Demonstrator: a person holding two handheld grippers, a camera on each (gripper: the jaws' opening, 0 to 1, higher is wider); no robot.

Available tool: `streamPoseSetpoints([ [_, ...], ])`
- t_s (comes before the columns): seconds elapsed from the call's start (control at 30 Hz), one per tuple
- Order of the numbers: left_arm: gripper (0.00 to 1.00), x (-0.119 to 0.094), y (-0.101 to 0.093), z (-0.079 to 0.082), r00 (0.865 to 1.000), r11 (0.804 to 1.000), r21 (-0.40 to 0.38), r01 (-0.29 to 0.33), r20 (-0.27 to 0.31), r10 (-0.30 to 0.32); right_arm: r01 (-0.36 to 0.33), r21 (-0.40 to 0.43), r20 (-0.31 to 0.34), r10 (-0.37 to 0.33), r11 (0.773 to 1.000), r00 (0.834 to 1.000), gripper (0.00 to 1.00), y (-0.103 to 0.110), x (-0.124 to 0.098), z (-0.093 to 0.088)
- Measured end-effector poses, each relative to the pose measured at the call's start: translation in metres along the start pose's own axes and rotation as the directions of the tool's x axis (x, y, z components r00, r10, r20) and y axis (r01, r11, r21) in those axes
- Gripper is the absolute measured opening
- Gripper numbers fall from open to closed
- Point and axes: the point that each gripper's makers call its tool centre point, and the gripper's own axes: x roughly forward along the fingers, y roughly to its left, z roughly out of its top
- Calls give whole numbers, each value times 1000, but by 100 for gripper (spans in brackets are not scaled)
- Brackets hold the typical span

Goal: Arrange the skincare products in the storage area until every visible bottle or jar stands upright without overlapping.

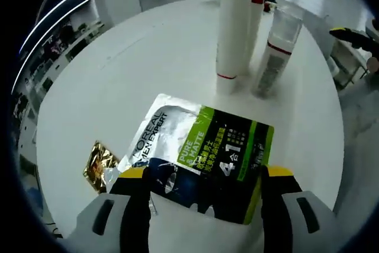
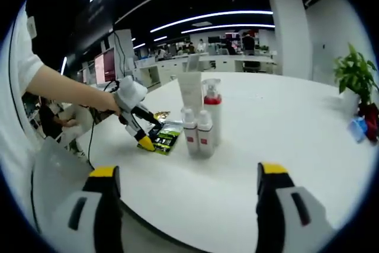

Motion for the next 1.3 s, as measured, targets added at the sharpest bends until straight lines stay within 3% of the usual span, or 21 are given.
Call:
streamPoseSetpoints([
  [0.2, 74, -1, -2, -1, 1000, 1000, 26, 12, -17, -11, -3, -1, 1, 3, 1000, 1000, 96, 1, 0, 0],
  [0.33, 77, -6, 1, 1, 999, 999, 15, -36, -14, 37, -4, 1, 2, 4, 1000, 1000, 96, 1, 0, 0],
  [0.37, 79, -8, 2, 3, 998, 998, -12, -55, 1, 55, -5, 1, 2, 5, 1000, 1000, 96, 1, 0, 0],
  [0.43, 85, -13, 4, 14, 993, 987, -135, -89, 68, 99, -6, -1, 2, 6, 1000, 1000, 96, 1, 0, 0],
  [0.5, 89, -19, 6, 22, 982, 964, -240, -117, 117, 148, -7, -2, 1, 7, 1000, 1000, 96, 1, 0, 0],
  [0.63, 91, -22, 5, 22, 964, 886, -433, -167, 115, 238, -9, -2, -1, 9, 1000, 1000, 96, 1, 1, 0],
  [0.7, 93, -19, -1, 23, 959, 841, -514, -170, 111, 261, -10, -2, -2, 10, 1000, 1000, 96, 2, 1, -1],
  [0.77, 97, -11, -10, 24, 956, 808, -565, -169, 106, 274, -10, -1, -2, 10, 1000, 1000, 96, 2, 1, -1],
  [0.8, 97, -9, -13, 23, 957, 812, -556, -175, 99, 274, -10, 0, -2, 10, 1000, 1000, 96, 2, 1, -1],
  [0.97, 97, 1, -14, 17, 941, 774, -580, -254, 37, 336, -9, 2, -1, 9, 1000, 1000, 96, 2, 1, -1],
  [1.07, 97, 1, -7, 13, 925, 746, -593, -303, 7, 381, -8, 5, 1, 8, 1000, 1000, 96, 1, 0, 0],
  [1.3, 97, 5, 4, -6, 893, 643, -658, -393, -105, 438, -7, 2, -4, 7, 1000, 1000, 96, 1, 1, -1],
])
